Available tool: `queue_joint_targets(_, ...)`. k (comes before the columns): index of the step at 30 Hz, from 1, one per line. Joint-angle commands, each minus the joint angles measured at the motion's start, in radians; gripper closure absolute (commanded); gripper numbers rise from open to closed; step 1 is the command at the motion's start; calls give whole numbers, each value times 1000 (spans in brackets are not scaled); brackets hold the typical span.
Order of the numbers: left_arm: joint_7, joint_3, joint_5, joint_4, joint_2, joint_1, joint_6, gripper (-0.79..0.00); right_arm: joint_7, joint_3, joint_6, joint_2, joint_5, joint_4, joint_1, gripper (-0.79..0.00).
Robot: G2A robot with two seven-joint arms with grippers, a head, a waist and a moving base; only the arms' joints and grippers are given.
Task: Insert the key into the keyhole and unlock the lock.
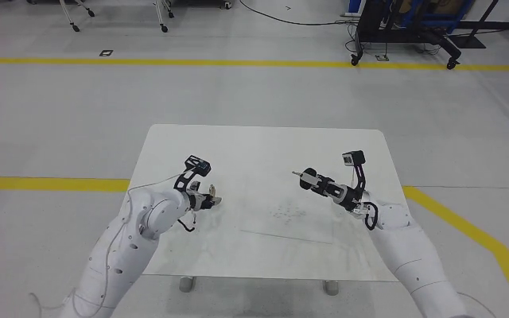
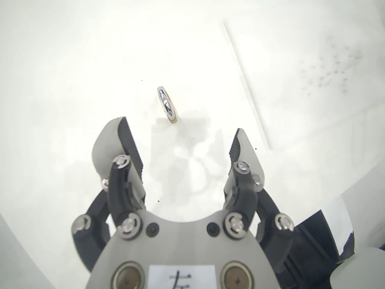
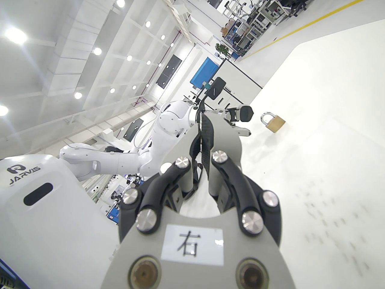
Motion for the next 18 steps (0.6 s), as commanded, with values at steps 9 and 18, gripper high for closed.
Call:
queue_joint_targets(9,-32,97,42,95,-33,-95,133,-372,0,0,0,0,0,0,0,0)
queue_joint_targets(18,-44,158,43,153,-61,-151,182,-268,0,0,0,0,0,0,0,0)
